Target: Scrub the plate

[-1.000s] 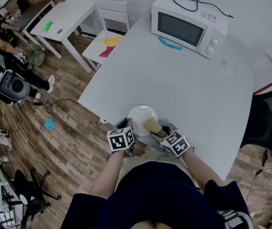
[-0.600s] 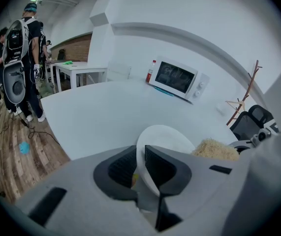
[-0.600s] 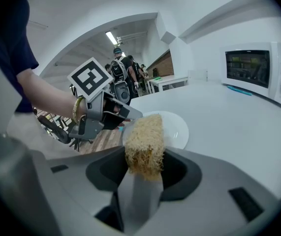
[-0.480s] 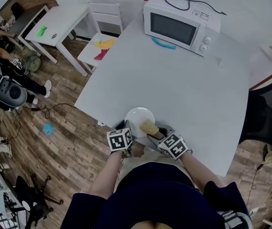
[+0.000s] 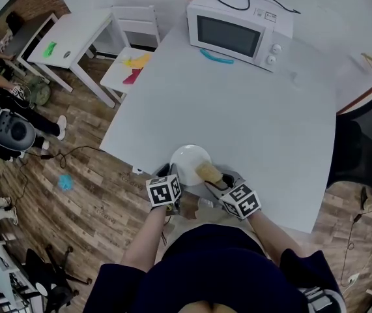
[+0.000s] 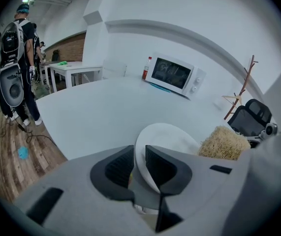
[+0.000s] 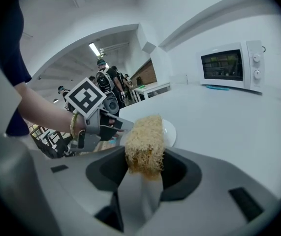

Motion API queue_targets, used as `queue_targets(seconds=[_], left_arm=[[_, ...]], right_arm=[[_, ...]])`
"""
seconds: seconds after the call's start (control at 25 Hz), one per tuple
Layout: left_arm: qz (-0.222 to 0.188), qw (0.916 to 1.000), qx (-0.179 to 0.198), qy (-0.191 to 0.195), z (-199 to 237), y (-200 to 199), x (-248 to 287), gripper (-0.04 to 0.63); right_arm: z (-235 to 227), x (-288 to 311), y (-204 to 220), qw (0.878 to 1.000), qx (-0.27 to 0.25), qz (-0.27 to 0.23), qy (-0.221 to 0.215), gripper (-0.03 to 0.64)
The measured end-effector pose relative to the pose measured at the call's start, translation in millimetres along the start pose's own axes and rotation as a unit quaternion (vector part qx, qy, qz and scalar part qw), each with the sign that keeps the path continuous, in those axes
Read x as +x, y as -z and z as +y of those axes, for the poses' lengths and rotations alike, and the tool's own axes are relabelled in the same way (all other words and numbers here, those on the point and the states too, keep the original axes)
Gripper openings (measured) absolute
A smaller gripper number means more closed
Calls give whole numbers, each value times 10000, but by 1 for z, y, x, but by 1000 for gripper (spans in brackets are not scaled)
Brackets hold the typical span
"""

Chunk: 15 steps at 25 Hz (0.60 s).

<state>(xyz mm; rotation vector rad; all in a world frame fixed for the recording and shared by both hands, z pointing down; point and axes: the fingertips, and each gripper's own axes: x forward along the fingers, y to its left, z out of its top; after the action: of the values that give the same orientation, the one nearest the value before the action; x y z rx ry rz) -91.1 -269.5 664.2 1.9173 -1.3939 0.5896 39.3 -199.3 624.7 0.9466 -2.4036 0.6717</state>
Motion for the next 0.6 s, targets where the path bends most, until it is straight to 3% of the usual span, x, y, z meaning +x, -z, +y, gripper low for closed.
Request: queue_targets(seconds=[0.16,0.6], left_arm=[[-87,9999,10,103,0,2,-14,124],[-559,9972,103,486,-9,13,-105,113]], right_arm=[[9,-7,-7,9998,74,-186,76,179],[63,-29,-24,9966,238,-720,325,179]])
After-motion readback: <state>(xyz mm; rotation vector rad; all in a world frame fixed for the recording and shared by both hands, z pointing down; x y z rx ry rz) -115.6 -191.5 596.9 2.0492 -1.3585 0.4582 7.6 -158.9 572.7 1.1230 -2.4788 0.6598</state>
